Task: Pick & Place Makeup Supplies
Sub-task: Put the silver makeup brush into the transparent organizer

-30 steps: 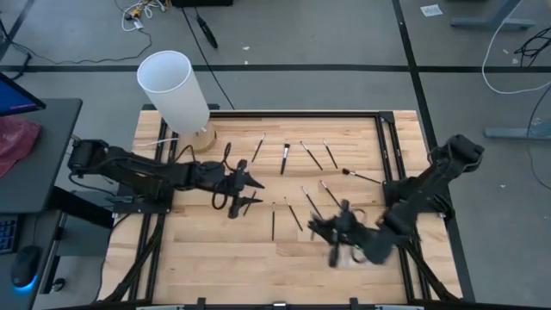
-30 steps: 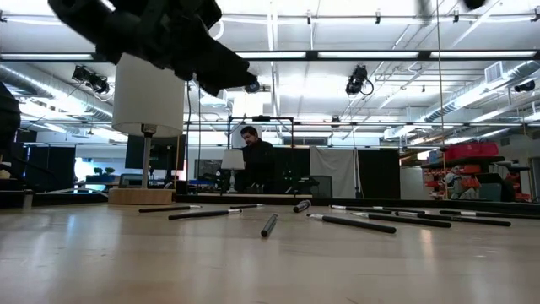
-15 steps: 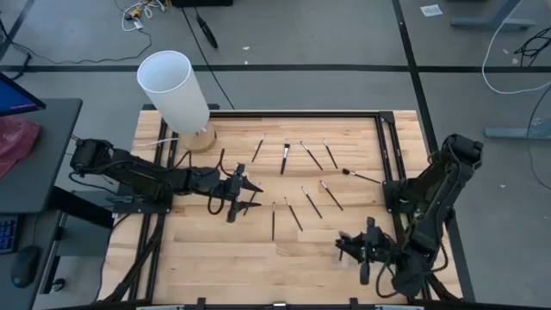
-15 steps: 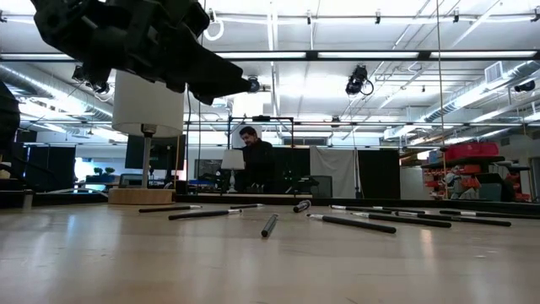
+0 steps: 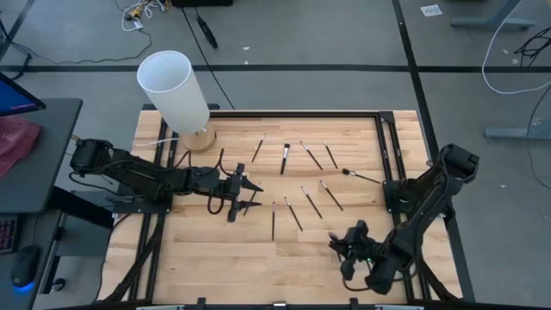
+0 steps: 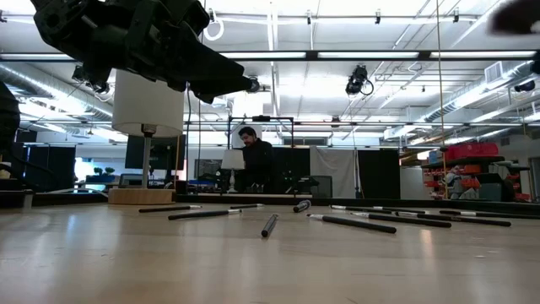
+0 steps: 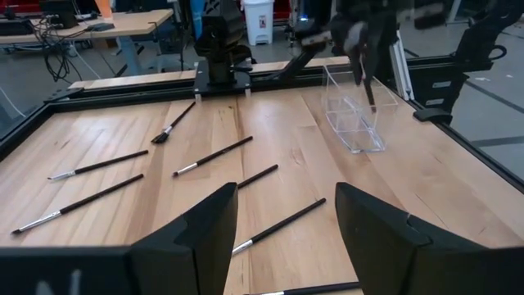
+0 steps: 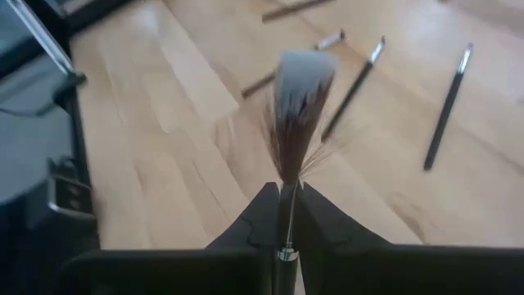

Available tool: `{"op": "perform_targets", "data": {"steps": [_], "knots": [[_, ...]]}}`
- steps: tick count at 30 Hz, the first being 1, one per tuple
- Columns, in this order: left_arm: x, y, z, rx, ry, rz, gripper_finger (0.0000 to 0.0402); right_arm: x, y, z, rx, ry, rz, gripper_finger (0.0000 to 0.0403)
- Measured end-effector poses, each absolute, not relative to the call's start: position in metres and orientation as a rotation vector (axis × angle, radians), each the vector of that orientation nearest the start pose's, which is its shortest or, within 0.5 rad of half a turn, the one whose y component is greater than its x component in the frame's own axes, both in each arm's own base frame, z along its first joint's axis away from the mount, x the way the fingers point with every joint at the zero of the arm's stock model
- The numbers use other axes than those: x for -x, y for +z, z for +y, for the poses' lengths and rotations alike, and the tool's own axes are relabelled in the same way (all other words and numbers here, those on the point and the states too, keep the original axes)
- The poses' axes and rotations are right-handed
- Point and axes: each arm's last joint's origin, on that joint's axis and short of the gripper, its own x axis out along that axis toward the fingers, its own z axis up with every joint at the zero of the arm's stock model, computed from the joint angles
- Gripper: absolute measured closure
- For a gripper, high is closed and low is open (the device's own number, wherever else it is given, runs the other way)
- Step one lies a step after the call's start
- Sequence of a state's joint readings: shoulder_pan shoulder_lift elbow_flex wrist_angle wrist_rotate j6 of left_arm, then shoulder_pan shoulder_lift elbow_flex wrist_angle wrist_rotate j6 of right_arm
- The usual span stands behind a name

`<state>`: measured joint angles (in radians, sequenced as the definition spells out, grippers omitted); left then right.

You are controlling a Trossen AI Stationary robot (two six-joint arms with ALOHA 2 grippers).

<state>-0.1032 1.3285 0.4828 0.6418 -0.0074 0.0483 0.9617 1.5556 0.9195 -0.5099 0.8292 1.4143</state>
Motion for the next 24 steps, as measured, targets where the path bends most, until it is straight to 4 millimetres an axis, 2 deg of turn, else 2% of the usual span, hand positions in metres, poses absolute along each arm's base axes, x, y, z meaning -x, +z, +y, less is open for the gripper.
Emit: {"op": "perform_targets", "data": {"steps": [5, 24], "knots": [[-0.2574, 0.1967, -0.0264, -0.059, -0.1, 0.201, 0.0191, -0.1829, 0.1834, 0.2221, -0.457, -0.363, 0.669, 0.0378], [-0.2575, 0.1967, -0.0265, -0.057, -0.101, 0.202, 0.0191, -0.187, 0.1809, 0.2185, -0.485, -0.355, 0.765, 0.0355]]}}
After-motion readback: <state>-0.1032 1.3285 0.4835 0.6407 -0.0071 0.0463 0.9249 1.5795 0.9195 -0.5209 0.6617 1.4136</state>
